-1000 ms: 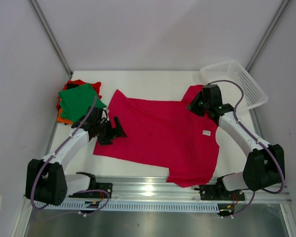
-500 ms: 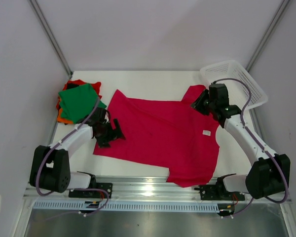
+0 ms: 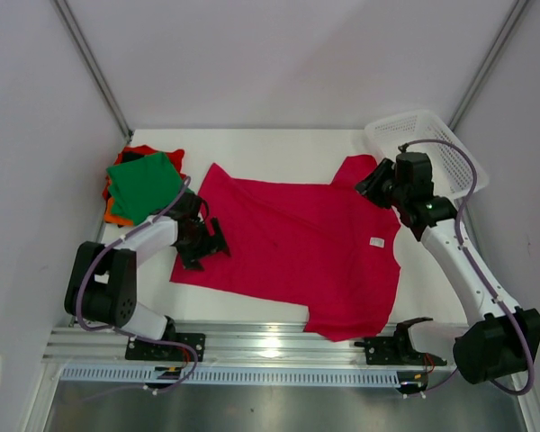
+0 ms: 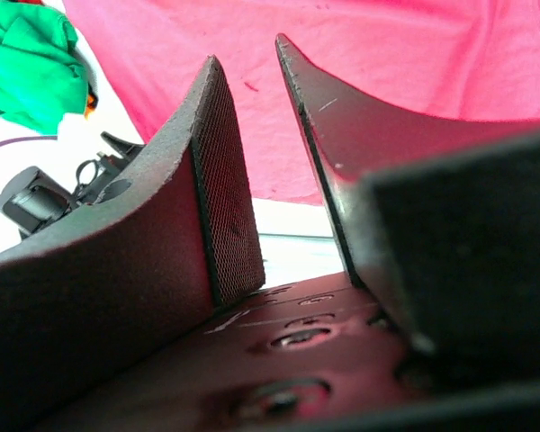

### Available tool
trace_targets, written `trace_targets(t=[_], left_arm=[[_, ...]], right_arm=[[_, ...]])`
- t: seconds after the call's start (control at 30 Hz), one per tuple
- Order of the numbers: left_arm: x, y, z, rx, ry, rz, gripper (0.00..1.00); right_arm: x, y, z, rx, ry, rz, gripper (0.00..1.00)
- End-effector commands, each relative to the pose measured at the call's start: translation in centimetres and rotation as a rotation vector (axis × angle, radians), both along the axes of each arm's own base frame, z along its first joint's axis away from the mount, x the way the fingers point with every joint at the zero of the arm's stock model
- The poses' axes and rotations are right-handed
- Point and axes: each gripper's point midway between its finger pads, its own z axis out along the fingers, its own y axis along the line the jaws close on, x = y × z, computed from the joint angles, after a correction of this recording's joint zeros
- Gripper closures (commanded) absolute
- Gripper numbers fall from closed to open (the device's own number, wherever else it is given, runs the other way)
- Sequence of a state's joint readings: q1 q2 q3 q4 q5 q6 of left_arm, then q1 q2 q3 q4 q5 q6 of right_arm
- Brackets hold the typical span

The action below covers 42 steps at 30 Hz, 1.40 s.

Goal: Fold and stack the t-shirts
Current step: Flatten out the tshirt

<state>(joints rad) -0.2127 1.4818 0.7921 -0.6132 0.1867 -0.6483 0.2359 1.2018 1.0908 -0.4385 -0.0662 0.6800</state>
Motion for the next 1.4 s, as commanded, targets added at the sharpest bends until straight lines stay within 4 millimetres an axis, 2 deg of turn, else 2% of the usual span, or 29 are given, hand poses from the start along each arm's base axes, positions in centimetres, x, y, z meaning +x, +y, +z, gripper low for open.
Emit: trace_targets(t=[0.0, 0.33, 0.57, 0.8, 1.0, 1.17, 1.37], left_arm=[[-0.1, -0.6, 0.4, 0.000, 0.009, 0.001, 0.06], [-1.2, -0.1, -0.1, 0.038, 0.070, 0.012, 0.07], [-4.0, 0.0, -0.7, 0.028, 0.150, 0.020, 0.07], [-5.6, 0.3, -1.0, 0.029, 0.171, 0.041, 0.07], [-6.3, 0.7, 0.1, 0.046, 0.166, 0.057, 0.07], [-7.7, 0.7, 1.3, 0.027, 0.178, 0.093, 0.07], [-9.3, 1.1, 1.4, 0.027, 0.184, 0.123, 0.07]], right_arm=[[-0.3, 0.0, 2.7, 0.023, -0.054, 0.004, 0.69], [-0.2, -0.1, 3.1, 0.031, -0.056, 0.005, 0.68], [-0.3, -0.4, 3.7, 0.037, -0.068, -0.003, 0.68], [0.0, -0.4, 3.9, 0.052, -0.069, 0.001, 0.68], [-0.1, -0.8, 4.1, 0.056, -0.072, -0.004, 0.68], [-0.1, -1.2, 4.6, 0.061, -0.081, -0.009, 0.67], [0.0, -1.5, 5.3, 0.069, -0.098, -0.008, 0.67]])
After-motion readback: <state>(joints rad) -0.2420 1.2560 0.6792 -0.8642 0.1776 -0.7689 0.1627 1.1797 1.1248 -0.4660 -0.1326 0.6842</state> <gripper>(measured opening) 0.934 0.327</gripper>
